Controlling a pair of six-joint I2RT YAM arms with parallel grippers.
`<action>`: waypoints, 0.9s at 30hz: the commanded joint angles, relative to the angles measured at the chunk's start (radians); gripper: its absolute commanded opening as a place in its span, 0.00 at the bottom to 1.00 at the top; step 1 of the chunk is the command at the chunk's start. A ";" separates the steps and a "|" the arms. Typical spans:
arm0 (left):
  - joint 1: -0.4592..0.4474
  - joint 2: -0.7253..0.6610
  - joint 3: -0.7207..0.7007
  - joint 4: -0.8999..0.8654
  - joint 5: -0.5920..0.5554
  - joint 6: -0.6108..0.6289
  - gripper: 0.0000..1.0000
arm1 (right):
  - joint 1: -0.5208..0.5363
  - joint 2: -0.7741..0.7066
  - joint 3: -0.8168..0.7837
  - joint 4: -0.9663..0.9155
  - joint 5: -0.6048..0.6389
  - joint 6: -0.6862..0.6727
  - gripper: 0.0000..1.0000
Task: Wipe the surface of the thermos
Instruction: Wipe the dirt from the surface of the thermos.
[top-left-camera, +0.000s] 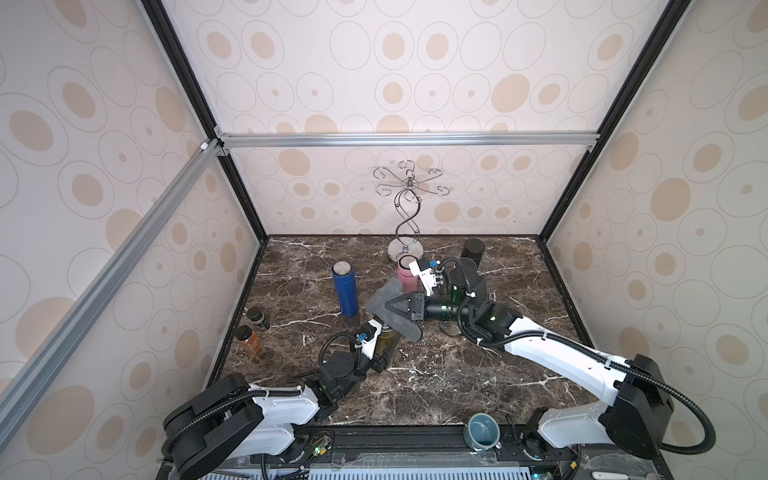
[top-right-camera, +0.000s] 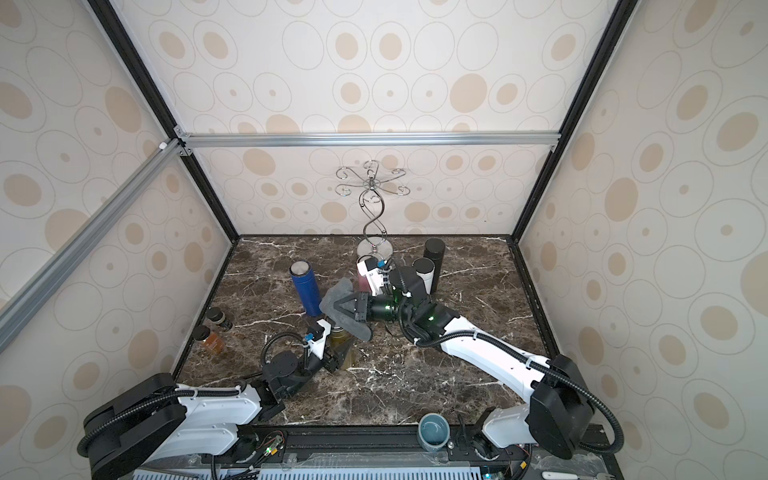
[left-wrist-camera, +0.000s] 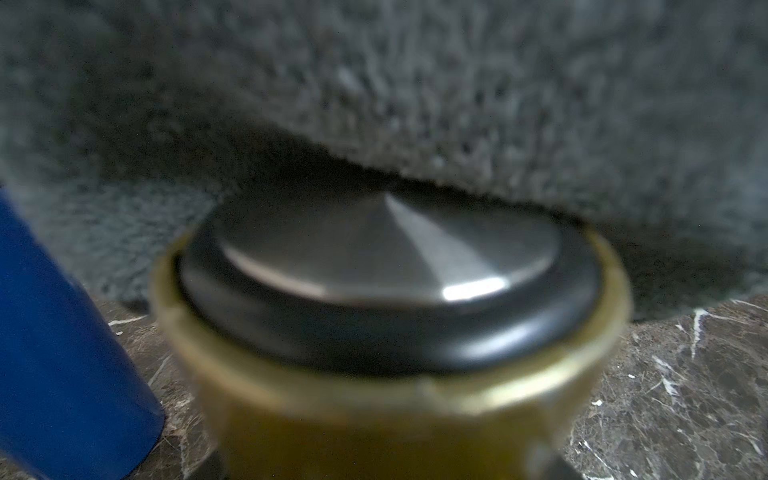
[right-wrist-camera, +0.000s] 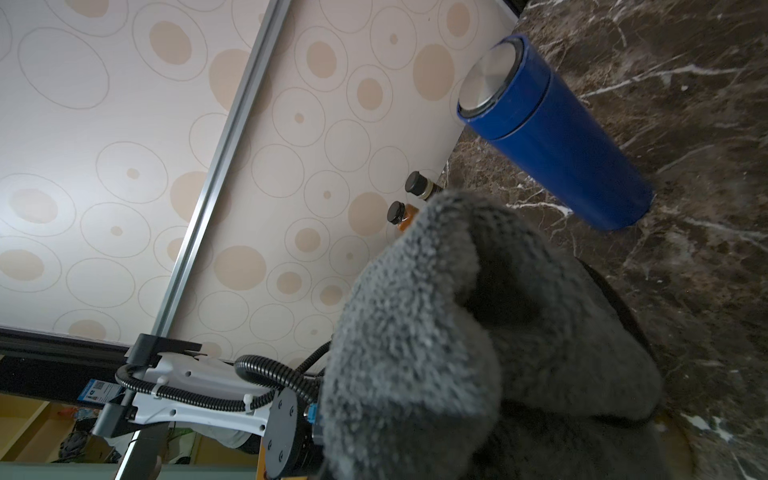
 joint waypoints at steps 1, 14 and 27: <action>-0.008 0.022 0.015 0.055 -0.016 -0.011 0.00 | 0.032 0.005 -0.024 0.017 0.006 0.018 0.00; -0.007 0.013 0.019 0.012 -0.085 -0.015 0.00 | 0.066 -0.017 -0.188 0.037 0.008 0.127 0.00; -0.006 0.029 0.031 -0.002 -0.089 -0.025 0.00 | 0.090 -0.171 -0.214 -0.128 0.081 0.086 0.00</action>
